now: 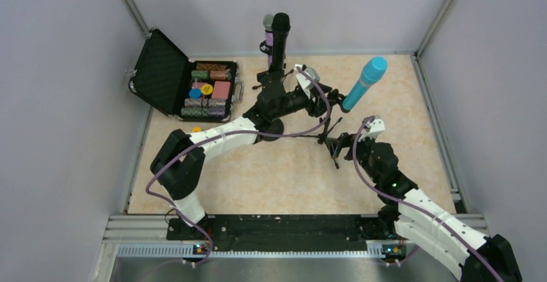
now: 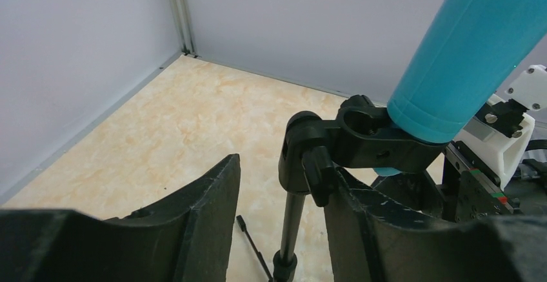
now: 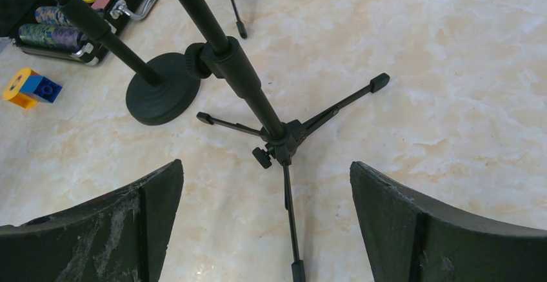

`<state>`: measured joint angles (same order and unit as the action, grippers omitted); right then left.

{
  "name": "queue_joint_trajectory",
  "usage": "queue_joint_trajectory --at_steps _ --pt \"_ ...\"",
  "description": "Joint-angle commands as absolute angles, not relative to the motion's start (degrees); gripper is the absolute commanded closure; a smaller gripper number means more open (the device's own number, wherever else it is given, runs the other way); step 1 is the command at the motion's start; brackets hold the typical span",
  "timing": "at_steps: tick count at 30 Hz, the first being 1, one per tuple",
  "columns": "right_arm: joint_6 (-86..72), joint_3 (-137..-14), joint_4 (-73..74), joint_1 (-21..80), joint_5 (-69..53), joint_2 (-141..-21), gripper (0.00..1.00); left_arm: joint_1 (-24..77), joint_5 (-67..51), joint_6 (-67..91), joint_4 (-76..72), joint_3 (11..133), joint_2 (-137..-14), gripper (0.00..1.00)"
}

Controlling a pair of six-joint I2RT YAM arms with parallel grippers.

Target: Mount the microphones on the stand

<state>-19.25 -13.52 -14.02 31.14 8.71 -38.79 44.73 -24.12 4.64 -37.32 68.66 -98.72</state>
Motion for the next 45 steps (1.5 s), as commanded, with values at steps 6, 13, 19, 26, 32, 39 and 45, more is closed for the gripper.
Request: queue_joint_trajectory --at_steps 6,13,19,26,32,39,45 --pt "-19.66 -13.89 -16.47 31.55 9.41 -39.24 0.03 44.74 -24.71 2.39 -38.48 68.63 -95.33 0.41" --pt "-19.47 -14.01 -16.42 31.55 9.55 -39.55 0.03 44.74 -25.06 2.11 -37.70 67.71 -94.65 0.40" --pt "-19.26 -14.02 -16.87 31.55 9.67 -40.07 0.03 44.74 -25.44 2.24 -37.05 65.81 -94.39 0.39" --pt "-19.26 -14.13 -16.01 31.55 9.64 -39.74 0.03 44.82 -25.49 2.46 -37.08 63.22 -92.84 0.38" --pt "-19.37 -14.29 -15.25 31.55 9.10 -39.44 0.02 44.82 -25.00 2.20 -35.92 60.47 -89.99 0.34" --pt "-20.01 -14.85 -13.08 31.55 8.28 -39.22 0.02 44.82 -24.02 2.75 -32.35 56.22 -86.39 0.11" --pt "-21.30 -14.49 -11.84 31.55 7.47 -38.94 0.01 44.74 -21.13 4.78 -30.99 49.89 -82.38 0.01"
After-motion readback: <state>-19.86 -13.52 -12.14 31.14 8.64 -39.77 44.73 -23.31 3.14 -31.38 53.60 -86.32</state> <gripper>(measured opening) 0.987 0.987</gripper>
